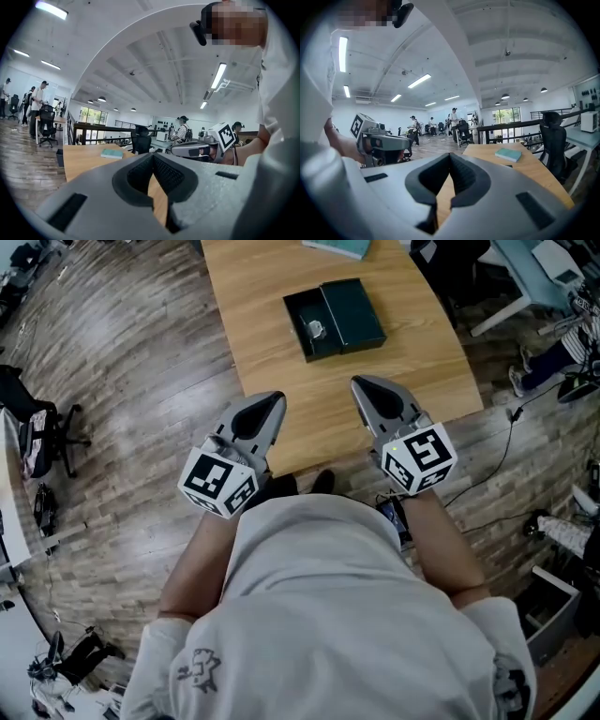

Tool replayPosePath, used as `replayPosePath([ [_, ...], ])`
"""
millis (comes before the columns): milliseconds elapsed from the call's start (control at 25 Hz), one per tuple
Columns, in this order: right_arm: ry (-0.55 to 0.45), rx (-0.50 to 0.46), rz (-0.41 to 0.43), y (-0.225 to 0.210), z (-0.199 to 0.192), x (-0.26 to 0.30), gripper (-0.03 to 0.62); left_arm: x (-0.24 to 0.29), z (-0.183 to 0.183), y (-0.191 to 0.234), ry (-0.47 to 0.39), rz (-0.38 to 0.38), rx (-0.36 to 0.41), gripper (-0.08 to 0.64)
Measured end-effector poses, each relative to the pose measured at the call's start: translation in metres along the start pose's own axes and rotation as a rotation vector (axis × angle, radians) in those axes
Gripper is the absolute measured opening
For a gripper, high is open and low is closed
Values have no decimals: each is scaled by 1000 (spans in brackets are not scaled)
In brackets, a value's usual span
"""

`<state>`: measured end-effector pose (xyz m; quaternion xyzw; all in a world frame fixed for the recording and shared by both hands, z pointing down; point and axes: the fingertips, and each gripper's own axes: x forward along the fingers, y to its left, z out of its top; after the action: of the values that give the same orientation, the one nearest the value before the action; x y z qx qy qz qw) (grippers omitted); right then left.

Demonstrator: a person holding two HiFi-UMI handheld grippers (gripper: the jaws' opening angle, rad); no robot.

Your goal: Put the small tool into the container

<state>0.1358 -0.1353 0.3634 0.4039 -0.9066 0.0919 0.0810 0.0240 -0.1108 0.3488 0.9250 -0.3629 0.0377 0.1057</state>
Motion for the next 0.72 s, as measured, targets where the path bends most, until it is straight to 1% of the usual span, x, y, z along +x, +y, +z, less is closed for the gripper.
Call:
replayPosePath([
  [160,-31,-14,11,20,11,-12,5,-18,15,-8,-24,-6,18,6],
  [320,-40,-32,5,42,15,-19,5,-35,20,-16,-18,-39,39,6],
  [400,-49,-37,-8,51,18,-22,5,-44,21,-17,-17,-59,52,6],
  [720,-66,-50,-64,103,30,-24,5,-100,27,-8,-25,-126,57,6],
])
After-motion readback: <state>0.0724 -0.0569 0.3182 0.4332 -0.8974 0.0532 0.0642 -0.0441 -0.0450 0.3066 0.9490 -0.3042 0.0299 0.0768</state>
